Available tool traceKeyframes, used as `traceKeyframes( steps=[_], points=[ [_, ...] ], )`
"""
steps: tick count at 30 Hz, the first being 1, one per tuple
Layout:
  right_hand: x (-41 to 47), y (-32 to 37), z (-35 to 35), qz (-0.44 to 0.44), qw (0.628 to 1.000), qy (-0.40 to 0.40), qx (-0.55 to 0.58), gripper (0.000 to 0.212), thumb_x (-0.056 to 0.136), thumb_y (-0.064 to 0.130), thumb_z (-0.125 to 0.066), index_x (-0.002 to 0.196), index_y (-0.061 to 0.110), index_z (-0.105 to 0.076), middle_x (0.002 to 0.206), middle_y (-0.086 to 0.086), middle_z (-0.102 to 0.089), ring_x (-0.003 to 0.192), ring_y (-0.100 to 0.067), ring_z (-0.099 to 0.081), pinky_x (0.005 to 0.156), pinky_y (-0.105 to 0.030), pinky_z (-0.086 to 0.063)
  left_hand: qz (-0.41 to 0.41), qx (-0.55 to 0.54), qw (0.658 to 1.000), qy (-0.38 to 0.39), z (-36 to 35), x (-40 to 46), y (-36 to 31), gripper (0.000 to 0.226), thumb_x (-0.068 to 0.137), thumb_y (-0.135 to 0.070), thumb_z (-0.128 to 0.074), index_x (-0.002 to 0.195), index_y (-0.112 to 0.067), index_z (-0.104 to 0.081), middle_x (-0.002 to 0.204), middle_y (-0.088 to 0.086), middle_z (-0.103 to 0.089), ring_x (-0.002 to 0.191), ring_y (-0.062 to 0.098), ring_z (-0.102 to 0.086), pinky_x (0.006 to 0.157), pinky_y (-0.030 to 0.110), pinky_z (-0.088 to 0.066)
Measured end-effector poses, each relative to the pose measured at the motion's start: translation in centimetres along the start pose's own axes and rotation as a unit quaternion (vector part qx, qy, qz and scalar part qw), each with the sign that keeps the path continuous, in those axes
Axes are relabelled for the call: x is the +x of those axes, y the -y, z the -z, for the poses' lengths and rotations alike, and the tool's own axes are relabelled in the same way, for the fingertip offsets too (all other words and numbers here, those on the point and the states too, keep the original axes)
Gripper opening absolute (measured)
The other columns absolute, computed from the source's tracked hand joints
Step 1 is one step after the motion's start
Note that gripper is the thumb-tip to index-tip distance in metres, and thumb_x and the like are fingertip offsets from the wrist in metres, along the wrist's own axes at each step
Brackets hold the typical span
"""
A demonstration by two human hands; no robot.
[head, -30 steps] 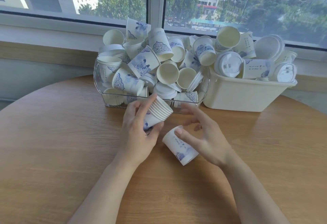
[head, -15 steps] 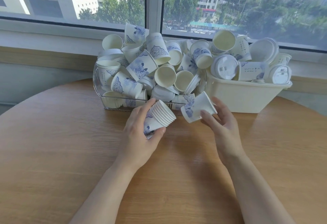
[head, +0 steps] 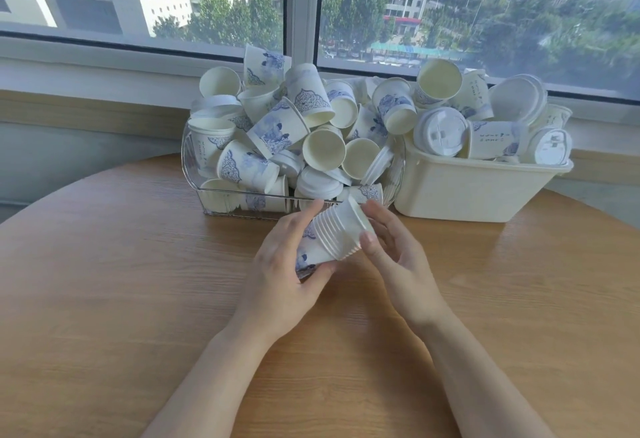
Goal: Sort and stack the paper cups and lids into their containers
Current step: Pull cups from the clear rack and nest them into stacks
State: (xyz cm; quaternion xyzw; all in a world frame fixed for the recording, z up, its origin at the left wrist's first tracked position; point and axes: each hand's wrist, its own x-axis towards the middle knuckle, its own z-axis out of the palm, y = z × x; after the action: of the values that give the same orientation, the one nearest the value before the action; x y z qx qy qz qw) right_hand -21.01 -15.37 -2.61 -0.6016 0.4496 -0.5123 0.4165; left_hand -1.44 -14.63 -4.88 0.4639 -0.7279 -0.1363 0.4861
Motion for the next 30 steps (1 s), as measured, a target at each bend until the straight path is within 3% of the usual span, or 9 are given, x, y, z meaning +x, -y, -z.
traceKeyframes(
  steps=[3,8,12,16,21,27,30],
  points=[
    [0.1,-0.3,-0.3,-0.003,1.0,-0.004,-0.005,0.063,0.101,0.055,-0.05,0.155,0.021,-0.047,0.151,0.011,-0.056,0.144,-0.007,-0.048,0.122,-0.046,-0.037,-0.005,0.002,1.0,-0.002,0.0,0.0,-0.1,0.087,0.083,-0.021,-0.085,0.156,-0.034,-0.038,0.133,-0.019,-0.053,0.123,0.003,-0.055,0.105,0.012,-0.04],
    [0.1,-0.6,-1.4,0.008,1.0,0.025,-0.014,0.038,0.107,0.041,-0.051,0.144,0.036,-0.054,0.147,0.012,-0.061,0.14,-0.008,-0.053,0.12,-0.043,-0.04,-0.021,0.004,1.0,-0.009,0.0,0.1,0.2,0.086,0.084,-0.015,-0.084,0.156,-0.031,-0.039,0.137,-0.015,-0.053,0.126,0.009,-0.056,0.107,0.03,-0.048],
    [1.5,1.1,-2.7,0.01,0.999,-0.01,-0.033,0.041,0.103,0.036,-0.059,0.142,0.024,-0.06,0.128,0.015,-0.071,0.12,0.0,-0.064,0.105,-0.027,-0.051,-0.005,-0.006,0.998,-0.055,0.4,0.5,0.9,0.083,0.086,-0.011,-0.082,0.154,-0.031,-0.039,0.136,-0.019,-0.051,0.125,0.006,-0.055,0.105,0.031,-0.049],
    [5.4,3.5,-4.1,0.051,0.992,-0.068,-0.089,0.037,0.101,0.032,-0.068,0.137,0.029,-0.064,0.106,0.01,-0.071,0.094,-0.006,-0.069,0.079,-0.023,-0.055,0.048,-0.022,0.989,-0.139,1.7,1.1,1.5,0.083,0.085,-0.019,-0.085,0.155,-0.025,-0.041,0.142,-0.021,-0.05,0.128,0.005,-0.055,0.107,0.022,-0.045],
    [10.1,6.2,-6.5,0.061,0.991,-0.049,-0.108,0.039,0.103,0.028,-0.062,0.142,0.03,-0.06,0.095,0.007,-0.071,0.077,-0.011,-0.073,0.063,-0.025,-0.054,0.12,-0.004,0.97,-0.212,3.3,1.3,1.9,0.086,0.082,-0.025,-0.086,0.155,-0.023,-0.04,0.139,-0.006,-0.06,0.122,0.012,-0.06,0.099,0.029,-0.049],
    [12.3,6.9,-8.6,0.039,0.991,-0.059,-0.117,0.027,0.106,0.023,-0.058,0.132,0.024,-0.062,0.095,0.004,-0.075,0.066,-0.007,-0.072,0.056,-0.023,-0.052,0.147,0.0,0.958,-0.247,4.4,1.6,2.4,0.087,0.08,-0.026,-0.087,0.153,-0.027,-0.039,0.136,-0.006,-0.062,0.118,0.015,-0.063,0.098,0.041,-0.054],
    [12.3,7.2,-8.6,0.033,0.99,-0.071,-0.114,0.012,0.105,0.024,-0.06,0.115,0.022,-0.066,0.09,0.004,-0.076,0.064,-0.006,-0.071,0.063,-0.035,-0.059,0.15,-0.005,0.957,-0.247,4.5,1.7,2.3,0.088,0.08,-0.026,-0.087,0.153,-0.03,-0.037,0.136,-0.007,-0.062,0.12,0.014,-0.062,0.098,0.043,-0.055]
  ],
)
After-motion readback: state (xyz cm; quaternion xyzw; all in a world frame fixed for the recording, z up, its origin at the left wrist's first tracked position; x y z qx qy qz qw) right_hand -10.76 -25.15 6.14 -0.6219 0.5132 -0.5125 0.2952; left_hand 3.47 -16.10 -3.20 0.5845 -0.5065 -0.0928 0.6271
